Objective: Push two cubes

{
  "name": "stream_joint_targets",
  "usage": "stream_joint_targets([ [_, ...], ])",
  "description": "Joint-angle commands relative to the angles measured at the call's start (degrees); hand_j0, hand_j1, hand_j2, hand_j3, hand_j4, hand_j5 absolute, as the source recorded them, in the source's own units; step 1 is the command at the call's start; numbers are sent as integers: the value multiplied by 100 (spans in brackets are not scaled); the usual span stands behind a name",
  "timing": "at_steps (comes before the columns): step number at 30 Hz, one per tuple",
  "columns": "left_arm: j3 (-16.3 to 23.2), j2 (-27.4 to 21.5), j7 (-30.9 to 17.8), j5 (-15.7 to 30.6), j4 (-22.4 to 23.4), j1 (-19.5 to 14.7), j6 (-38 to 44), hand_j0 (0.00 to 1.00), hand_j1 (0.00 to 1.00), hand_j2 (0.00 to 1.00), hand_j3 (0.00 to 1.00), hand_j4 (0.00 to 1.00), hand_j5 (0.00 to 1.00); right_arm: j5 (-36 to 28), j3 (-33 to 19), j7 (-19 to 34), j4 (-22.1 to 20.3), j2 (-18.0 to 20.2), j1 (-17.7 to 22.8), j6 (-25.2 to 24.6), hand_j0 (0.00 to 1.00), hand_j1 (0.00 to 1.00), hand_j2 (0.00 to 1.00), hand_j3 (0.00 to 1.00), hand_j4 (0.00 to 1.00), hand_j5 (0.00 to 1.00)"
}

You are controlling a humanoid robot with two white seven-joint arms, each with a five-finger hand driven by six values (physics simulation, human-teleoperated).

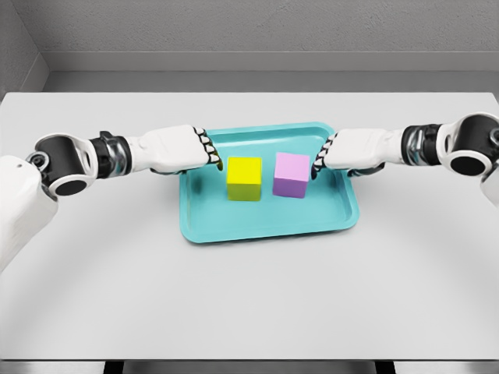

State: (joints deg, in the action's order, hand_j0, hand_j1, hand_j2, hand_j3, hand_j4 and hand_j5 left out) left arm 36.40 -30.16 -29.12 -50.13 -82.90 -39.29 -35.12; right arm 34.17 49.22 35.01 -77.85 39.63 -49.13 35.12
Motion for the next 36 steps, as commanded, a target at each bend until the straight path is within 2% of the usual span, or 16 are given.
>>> stream_joint_targets([
  [1,-11,-7,3,21,2,0,12,74,74,74,74,74,74,28,0,-1,33,10,0,-12,72,72,72,72,72,72],
  [4,-11,-7,3,29,-7,-26,12,74,74,74,74,74,74,37,9,-1,279,1,-35,-12,72,72,72,72,72,72],
  [7,-11,-7,3,30,-7,-44,12,74,74,74,74,74,74,46,9,-1,279,-122,-35,-12,72,72,72,72,72,72],
  [9,-160,-16,3,38,-7,9,12,74,74,74,74,74,74,46,17,-1,270,-174,-44,-12,72,72,72,72,72,72],
  [12,-195,-341,3,56,-7,26,12,75,75,75,75,75,75,46,26,-1,270,-298,-70,-12,72,72,72,72,72,72],
  [17,-274,-359,11,65,2,26,12,75,75,75,75,75,75,46,26,-1,367,-333,-79,-12,72,72,72,72,72,72],
  [20,-318,-368,12,65,20,26,12,75,75,75,75,75,75,55,17,-1,683,-333,-167,-12,72,72,72,72,72,72],
  [30,-309,-359,12,65,20,35,12,75,75,75,75,75,75,169,70,-1,771,-711,-237,-12,72,72,72,72,72,72],
  [36,-309,-359,12,65,2,35,12,75,75,75,75,75,75,169,70,-1,771,-711,-237,-12,72,72,72,72,72,72],
])
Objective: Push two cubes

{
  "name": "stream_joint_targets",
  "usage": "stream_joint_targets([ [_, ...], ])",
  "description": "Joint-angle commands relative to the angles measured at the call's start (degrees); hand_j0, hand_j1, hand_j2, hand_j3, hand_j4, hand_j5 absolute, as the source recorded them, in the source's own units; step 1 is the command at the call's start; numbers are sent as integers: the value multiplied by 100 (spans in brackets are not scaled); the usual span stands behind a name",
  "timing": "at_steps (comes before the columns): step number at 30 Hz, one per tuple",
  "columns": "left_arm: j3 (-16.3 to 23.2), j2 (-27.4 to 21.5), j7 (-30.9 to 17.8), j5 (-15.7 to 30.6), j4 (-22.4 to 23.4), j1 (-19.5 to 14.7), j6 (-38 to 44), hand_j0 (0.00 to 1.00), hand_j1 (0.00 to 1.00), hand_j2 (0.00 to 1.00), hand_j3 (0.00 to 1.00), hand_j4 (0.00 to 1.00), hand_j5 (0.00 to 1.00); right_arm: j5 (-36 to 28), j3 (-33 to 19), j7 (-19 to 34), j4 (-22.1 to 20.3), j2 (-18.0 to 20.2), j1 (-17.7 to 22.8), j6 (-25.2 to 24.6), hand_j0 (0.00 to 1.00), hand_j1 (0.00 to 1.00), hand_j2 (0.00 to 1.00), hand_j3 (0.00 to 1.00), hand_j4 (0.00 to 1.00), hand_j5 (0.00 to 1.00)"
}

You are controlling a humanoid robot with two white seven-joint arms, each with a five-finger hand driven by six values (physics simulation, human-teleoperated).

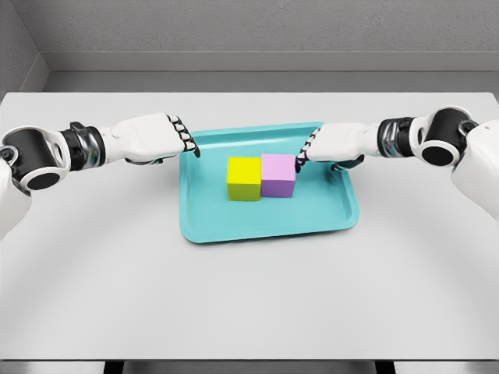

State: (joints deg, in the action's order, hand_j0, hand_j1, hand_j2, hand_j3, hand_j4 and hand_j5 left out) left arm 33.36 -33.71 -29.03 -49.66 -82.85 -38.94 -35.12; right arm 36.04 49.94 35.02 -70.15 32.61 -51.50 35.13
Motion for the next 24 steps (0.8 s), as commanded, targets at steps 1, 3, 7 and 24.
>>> stream_joint_targets([
  [1,-4,-13,3,27,-4,0,12,75,75,75,75,75,75,-19,-2,-2,2,-9,0,-13,72,72,72,72,72,72],
  [3,-13,-21,3,36,-4,-9,12,75,75,75,75,75,75,-19,-2,-2,11,0,0,-13,72,72,72,72,72,72],
  [7,-22,-48,3,62,-21,-35,12,75,75,75,75,75,75,-19,-37,-2,2,79,-26,-13,72,72,72,72,72,72],
  [24,-1314,-1076,12,695,40,422,12,78,78,78,78,78,78,-2673,-3931,-2,-570,2232,2646,-13,100,100,100,100,100,100],
])
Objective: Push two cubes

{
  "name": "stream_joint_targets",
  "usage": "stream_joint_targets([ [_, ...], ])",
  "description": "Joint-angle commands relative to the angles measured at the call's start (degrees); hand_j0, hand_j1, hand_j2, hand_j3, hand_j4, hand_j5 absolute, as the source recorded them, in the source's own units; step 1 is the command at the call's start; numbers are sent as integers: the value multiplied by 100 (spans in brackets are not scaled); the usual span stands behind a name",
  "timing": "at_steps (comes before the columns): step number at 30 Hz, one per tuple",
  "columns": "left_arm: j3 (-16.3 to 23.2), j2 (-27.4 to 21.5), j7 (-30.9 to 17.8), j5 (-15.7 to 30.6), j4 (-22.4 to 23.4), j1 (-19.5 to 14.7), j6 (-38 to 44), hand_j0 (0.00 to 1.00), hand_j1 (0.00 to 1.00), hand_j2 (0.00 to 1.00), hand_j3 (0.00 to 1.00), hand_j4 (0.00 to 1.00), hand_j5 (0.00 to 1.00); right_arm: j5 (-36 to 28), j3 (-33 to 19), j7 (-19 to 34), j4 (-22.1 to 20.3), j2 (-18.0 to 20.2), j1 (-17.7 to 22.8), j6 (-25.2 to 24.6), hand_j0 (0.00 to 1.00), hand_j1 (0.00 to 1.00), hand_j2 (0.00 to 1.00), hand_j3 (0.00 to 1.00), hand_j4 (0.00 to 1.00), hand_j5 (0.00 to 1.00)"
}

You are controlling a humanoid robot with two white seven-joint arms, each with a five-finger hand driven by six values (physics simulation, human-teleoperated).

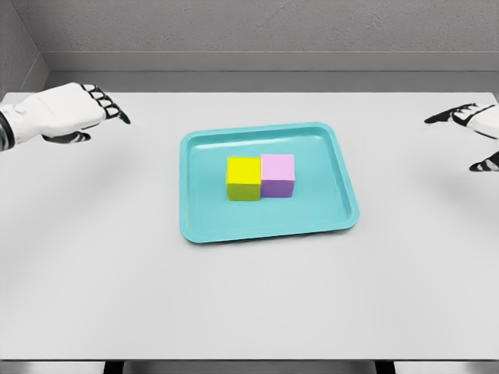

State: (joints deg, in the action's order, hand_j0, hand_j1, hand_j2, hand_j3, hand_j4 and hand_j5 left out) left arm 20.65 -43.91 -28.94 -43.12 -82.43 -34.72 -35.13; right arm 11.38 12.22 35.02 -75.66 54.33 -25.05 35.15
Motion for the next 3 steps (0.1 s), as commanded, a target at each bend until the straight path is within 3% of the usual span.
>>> stream_joint_targets([
  [1,-44,-56,11,50,-1,0,13,78,78,78,78,78,78,-206,-150,-2,-46,60,0,-15,100,100,100,100,100,100],
  [3,-44,-65,11,50,-1,0,13,78,78,78,78,78,78,-180,-114,-2,-46,43,0,-15,100,100,100,100,100,100],
])
